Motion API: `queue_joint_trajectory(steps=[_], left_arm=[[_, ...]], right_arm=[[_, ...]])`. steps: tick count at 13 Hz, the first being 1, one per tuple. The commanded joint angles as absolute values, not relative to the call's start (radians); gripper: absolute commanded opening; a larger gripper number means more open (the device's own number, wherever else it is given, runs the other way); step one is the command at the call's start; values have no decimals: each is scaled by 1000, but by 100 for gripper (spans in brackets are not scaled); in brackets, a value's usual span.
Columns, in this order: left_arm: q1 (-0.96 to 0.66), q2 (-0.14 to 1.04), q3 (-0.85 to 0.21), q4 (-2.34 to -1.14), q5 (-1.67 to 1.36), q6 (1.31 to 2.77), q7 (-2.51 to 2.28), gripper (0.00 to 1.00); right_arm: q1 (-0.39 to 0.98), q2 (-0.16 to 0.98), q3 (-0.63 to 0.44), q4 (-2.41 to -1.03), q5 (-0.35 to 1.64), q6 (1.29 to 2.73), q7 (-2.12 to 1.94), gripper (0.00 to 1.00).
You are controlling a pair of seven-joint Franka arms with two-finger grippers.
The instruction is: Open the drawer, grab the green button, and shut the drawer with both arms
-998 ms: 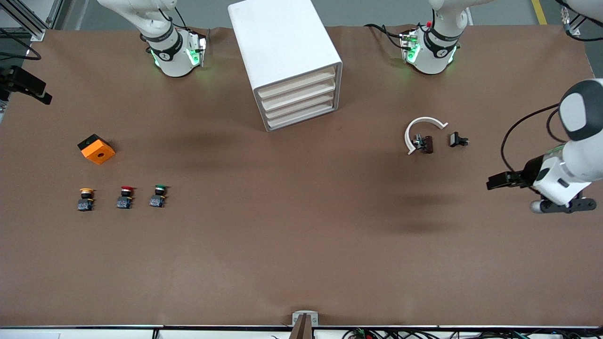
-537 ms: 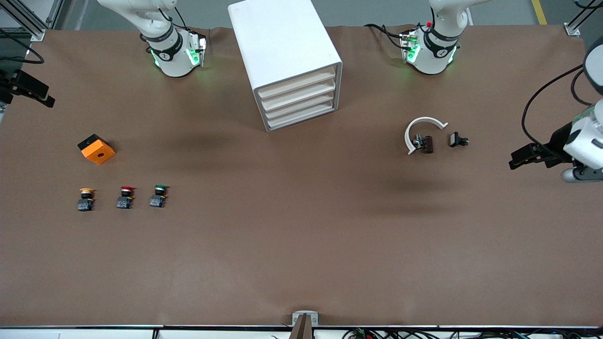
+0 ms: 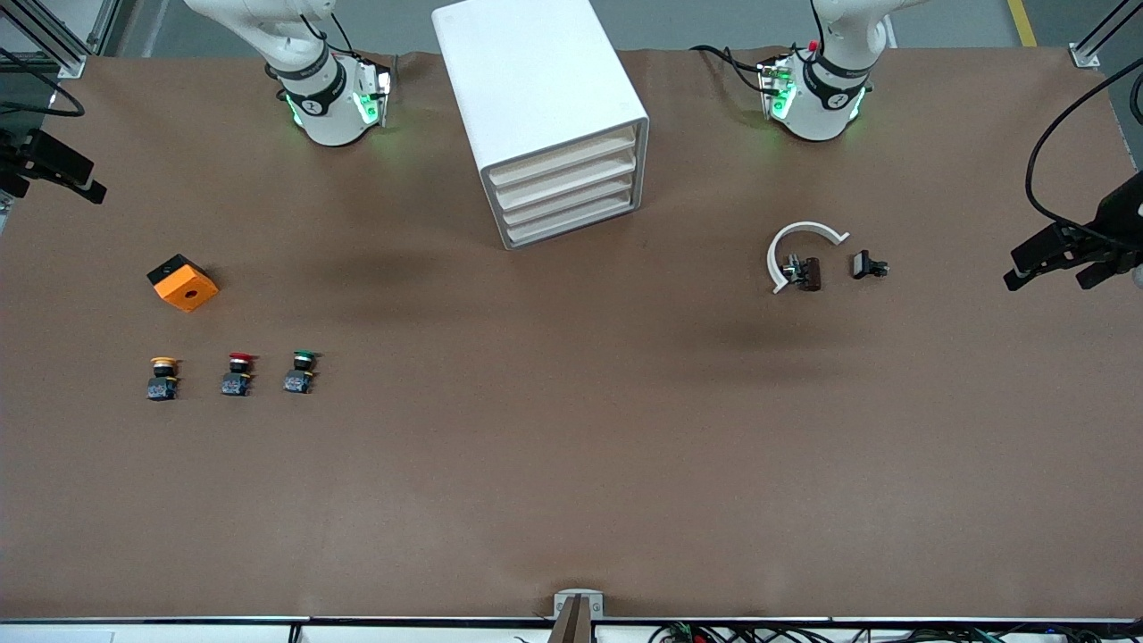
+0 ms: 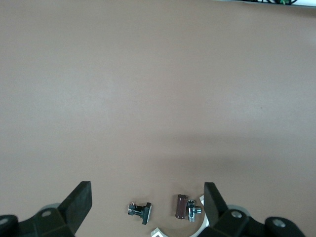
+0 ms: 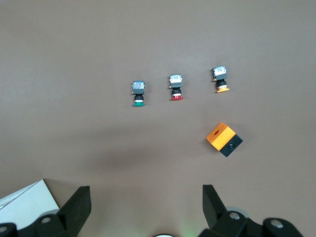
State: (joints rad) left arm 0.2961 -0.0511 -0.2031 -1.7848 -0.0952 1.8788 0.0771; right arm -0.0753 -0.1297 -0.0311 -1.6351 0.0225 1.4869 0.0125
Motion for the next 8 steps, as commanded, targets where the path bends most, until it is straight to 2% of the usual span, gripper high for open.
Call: queue_joint_trajectory(steps=[1, 3, 6, 8], left_arm=[[139, -74, -50, -1764, -106, 1835, 68, 100], [26, -68, 66, -1700, -103, 1799, 69, 100], [25, -71, 60, -1660, -94, 1734, 46, 100], [37, -72, 16, -1632, -84, 1692, 8, 100]], right_arm=[[-81, -158, -37, -1663, 41, 1497, 26, 100], [-80, -158, -37, -1663, 40, 1491, 23, 100], [-80, -158, -37, -1663, 38, 1491, 21, 100], [-78, -158, -38, -1663, 37, 1491, 21, 100]])
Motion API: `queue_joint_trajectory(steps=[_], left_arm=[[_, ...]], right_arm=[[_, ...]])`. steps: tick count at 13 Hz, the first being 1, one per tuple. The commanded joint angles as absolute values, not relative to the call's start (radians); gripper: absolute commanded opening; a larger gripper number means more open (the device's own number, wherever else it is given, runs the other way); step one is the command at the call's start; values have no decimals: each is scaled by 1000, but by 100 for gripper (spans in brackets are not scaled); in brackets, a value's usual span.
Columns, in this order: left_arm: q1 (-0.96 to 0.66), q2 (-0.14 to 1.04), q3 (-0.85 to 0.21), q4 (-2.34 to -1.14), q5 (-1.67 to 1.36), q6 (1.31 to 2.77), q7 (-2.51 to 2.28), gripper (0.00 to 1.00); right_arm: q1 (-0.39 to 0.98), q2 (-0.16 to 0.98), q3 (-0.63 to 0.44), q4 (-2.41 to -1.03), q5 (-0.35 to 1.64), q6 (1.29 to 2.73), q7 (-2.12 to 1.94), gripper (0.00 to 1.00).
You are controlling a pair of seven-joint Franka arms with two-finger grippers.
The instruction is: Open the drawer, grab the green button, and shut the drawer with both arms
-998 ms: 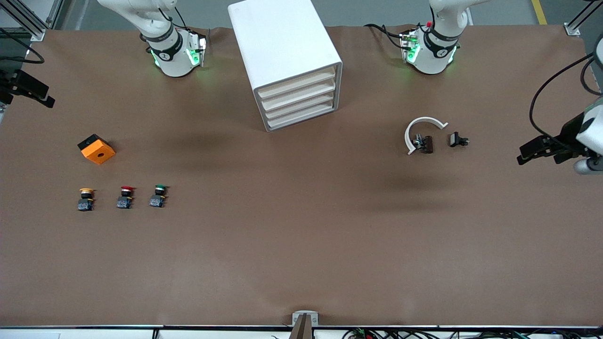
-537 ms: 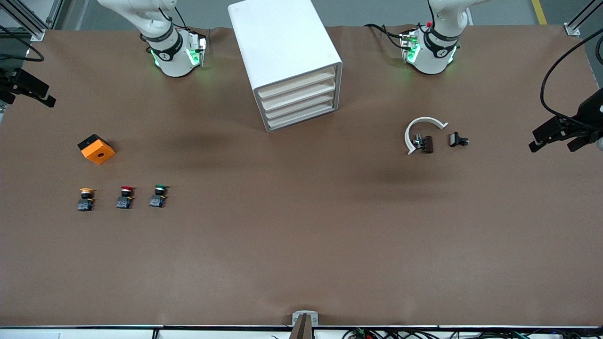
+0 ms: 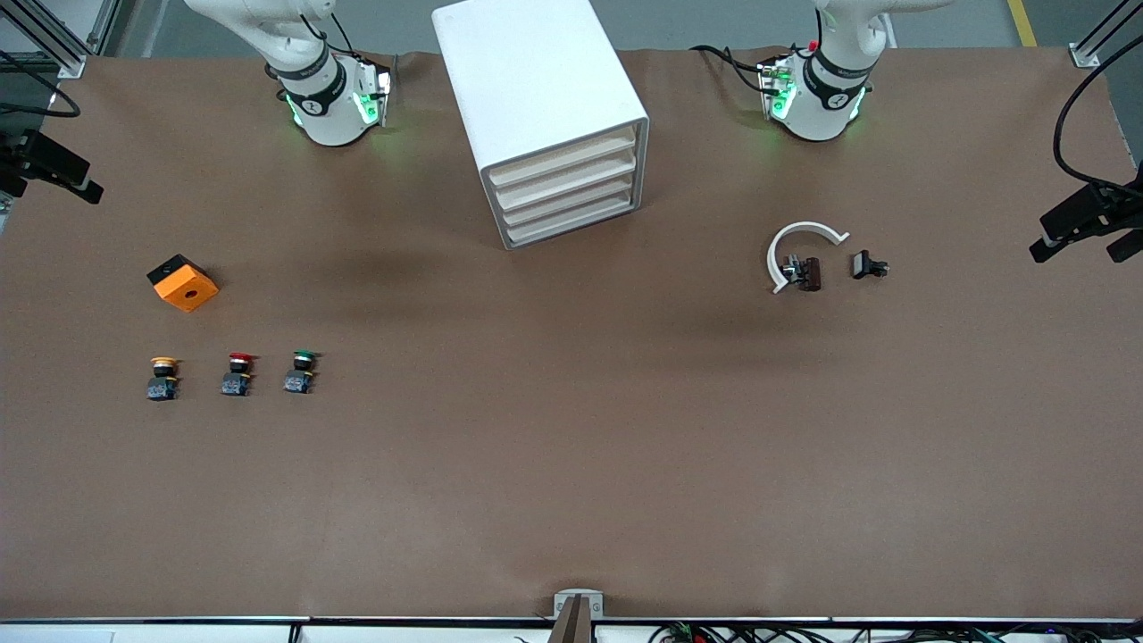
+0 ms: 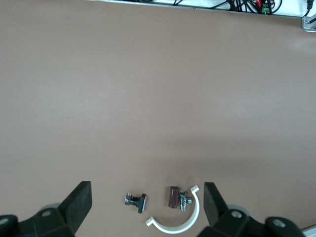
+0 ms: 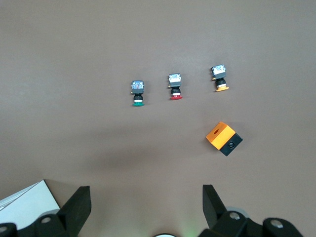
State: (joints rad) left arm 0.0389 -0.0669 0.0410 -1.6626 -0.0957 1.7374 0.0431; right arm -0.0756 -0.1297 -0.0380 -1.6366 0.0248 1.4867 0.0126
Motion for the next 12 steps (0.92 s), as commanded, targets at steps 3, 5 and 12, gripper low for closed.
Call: queue_joint_trajectory(steps=[3, 5, 12], left_arm=[[43, -77, -28, -1625, -63, 1646, -23, 100], [41, -75, -28, -1598, -63, 1635, -28, 100], [38, -72, -41, -1592, -43, 1598, -17, 100]], right_arm=[[-74, -158, -38, -1663, 37, 1491, 20, 100], [-69, -160, -37, -1663, 34, 1490, 20, 100], [-54, -161, -35, -1664, 28, 1491, 21, 100]])
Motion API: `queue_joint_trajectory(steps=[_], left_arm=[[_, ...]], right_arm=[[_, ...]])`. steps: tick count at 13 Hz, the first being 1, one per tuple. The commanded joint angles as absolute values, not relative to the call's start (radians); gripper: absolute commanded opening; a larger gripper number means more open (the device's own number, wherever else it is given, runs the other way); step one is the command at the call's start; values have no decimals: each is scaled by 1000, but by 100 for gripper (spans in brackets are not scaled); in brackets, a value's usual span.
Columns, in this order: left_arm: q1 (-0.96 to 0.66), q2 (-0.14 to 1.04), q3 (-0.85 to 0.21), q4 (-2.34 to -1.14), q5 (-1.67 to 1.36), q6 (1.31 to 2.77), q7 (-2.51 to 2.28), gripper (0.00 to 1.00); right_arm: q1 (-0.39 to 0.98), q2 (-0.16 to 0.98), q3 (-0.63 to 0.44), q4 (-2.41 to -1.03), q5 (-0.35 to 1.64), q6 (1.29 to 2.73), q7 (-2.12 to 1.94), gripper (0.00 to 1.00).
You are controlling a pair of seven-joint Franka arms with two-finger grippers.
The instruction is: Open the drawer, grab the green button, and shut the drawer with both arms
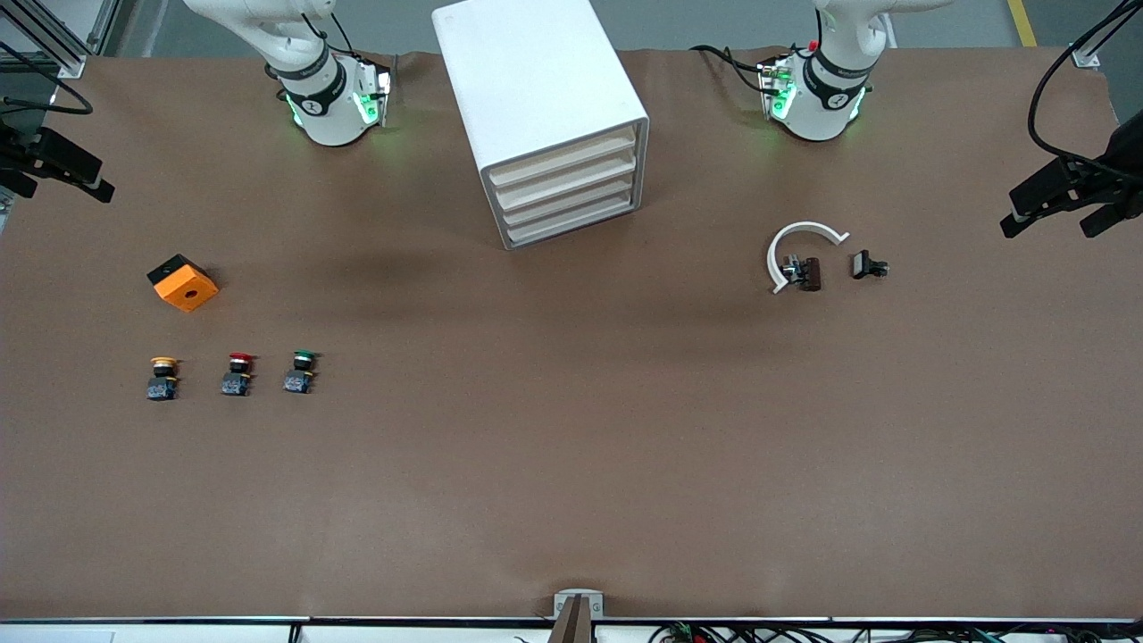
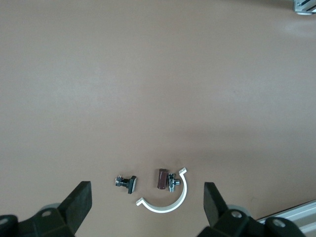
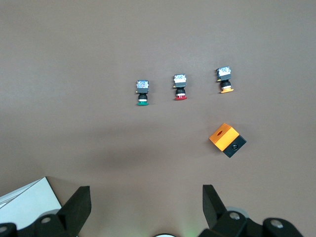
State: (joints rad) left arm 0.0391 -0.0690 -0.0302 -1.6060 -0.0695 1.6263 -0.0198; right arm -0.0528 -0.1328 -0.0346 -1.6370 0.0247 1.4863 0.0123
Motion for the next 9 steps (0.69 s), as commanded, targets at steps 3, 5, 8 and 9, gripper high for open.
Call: queue_joint_trajectory(steps=[3, 5, 8, 9], left_arm=[[38, -71, -52, -1592, -28, 1597, -17, 100], [38, -69, -54, -1591, -28, 1597, -15, 100], [40, -69, -54, -1592, -28, 1595, -24, 100], [40, -69, -54, -1594, -29, 1595, -26, 100]], right_arm=[[-55, -161, -35, -1664, 28, 1490, 20, 100], [-52, -161, -35, -1664, 28, 1491, 21, 100], [-52, -161, -34, -1666, 28, 1491, 21, 100], [-52, -161, -34, -1666, 28, 1491, 21, 100]])
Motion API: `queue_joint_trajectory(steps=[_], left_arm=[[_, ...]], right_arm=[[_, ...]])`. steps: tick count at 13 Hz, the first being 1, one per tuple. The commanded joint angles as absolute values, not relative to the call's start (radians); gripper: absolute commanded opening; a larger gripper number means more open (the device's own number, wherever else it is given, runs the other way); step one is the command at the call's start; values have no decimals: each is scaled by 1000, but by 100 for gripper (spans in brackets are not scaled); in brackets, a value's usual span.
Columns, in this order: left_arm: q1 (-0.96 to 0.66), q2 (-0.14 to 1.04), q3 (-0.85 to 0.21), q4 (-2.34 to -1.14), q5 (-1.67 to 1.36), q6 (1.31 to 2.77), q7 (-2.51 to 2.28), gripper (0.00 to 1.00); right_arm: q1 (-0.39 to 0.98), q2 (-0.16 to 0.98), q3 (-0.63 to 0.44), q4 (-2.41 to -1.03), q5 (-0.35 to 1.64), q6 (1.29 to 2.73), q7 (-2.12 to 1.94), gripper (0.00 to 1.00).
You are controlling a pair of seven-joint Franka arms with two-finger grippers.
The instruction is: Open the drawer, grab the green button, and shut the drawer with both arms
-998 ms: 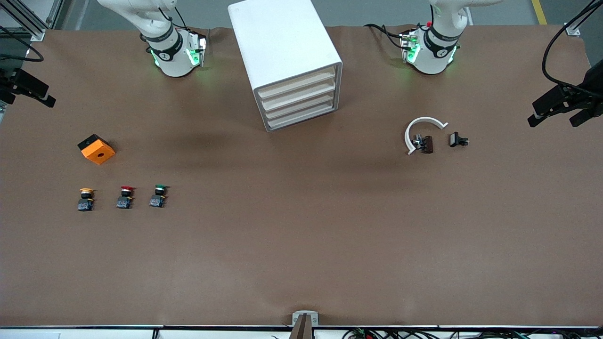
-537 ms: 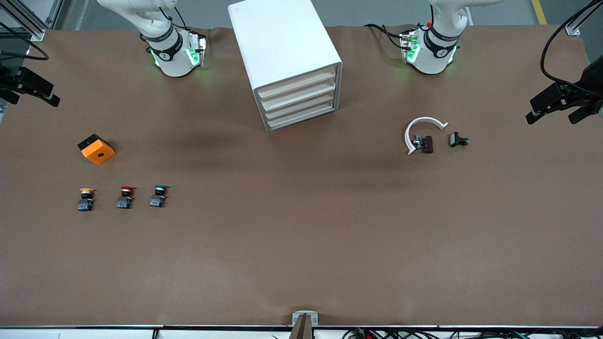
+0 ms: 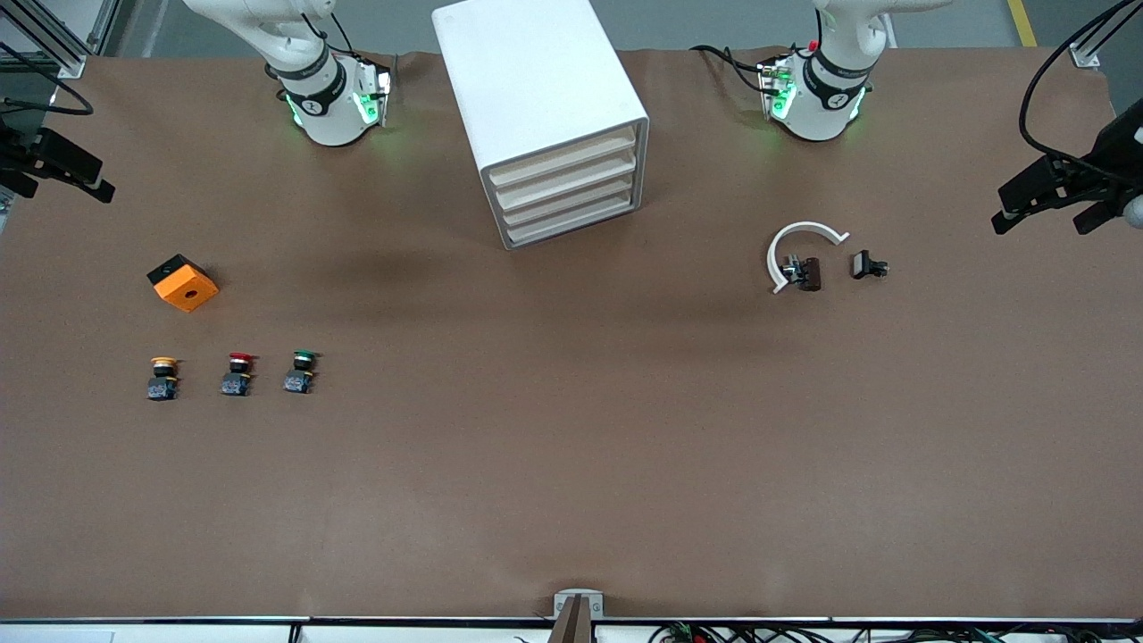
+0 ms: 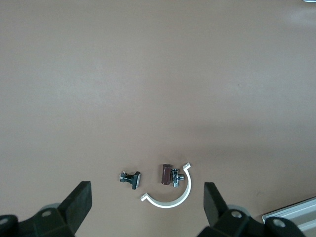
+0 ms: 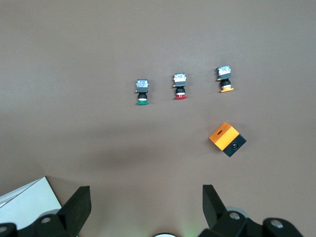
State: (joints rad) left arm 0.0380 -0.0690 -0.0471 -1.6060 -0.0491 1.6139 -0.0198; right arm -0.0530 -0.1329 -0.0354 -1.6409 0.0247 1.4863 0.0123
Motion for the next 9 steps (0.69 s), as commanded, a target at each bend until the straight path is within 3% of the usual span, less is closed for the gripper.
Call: queue_joint_trajectory(steps=[1, 9], left_arm=[[41, -69, -54, -1595, -29, 1595, -28, 100], [43, -71, -54, -1594, -31, 1594, -28, 100]], right_arm=[[-52, -161, -34, -1666, 28, 1491, 21, 100], [-55, -161, -35, -1664, 26, 1490, 9, 100]])
